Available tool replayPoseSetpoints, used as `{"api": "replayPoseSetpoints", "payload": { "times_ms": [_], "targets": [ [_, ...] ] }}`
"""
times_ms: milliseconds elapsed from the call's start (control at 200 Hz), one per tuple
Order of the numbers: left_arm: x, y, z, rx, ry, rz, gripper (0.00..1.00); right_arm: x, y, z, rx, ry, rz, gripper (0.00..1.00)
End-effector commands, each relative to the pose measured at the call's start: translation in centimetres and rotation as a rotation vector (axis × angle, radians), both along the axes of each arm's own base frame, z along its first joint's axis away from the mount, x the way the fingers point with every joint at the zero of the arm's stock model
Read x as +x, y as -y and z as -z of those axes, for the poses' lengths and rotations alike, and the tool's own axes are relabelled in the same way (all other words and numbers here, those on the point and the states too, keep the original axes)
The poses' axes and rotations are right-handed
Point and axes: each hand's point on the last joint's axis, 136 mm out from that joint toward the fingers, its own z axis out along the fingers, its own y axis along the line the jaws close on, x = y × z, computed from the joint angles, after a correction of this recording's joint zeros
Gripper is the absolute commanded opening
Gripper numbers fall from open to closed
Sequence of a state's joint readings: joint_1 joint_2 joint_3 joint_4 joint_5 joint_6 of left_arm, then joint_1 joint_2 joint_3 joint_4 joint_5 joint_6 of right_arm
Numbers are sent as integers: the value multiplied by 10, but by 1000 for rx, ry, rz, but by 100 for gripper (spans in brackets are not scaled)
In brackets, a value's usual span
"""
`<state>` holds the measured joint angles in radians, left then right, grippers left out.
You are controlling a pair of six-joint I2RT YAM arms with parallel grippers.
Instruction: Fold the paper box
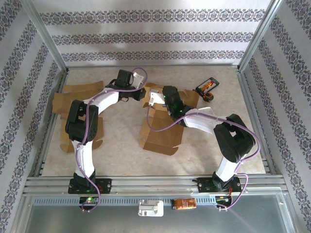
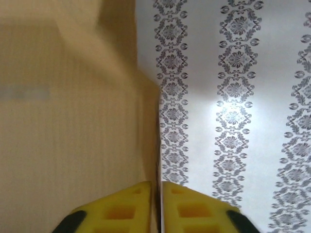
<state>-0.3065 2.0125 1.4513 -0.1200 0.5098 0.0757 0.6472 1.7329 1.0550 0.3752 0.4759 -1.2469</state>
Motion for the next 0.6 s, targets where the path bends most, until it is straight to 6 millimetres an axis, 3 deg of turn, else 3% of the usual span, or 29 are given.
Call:
{"api": "replayPoseSetpoints", "payload": {
  "times_ms": [0, 70, 165, 315, 460, 600],
  "targets": [
    [14, 13, -45, 63, 343, 39, 0, -11, -19, -4, 38, -30, 1, 36],
    [21, 9, -51, 70, 413, 12, 0, -26, -22, -12, 134, -135, 4, 54],
    [24, 10, -57, 78, 477, 25, 0, -61, -23, -24, 321, -386, -11, 69],
    [22, 16, -58, 77, 534, 75, 0, -94, -15, -69, 747, -725, 12, 78],
    [18, 20, -57, 63, 549, 108, 0, -85, 19, -101, 1091, -948, 121, 83],
    [15, 25, -56, 37, 548, 132, 0, -56, 45, -98, 1270, -1158, 246, 90]
  ]
}}
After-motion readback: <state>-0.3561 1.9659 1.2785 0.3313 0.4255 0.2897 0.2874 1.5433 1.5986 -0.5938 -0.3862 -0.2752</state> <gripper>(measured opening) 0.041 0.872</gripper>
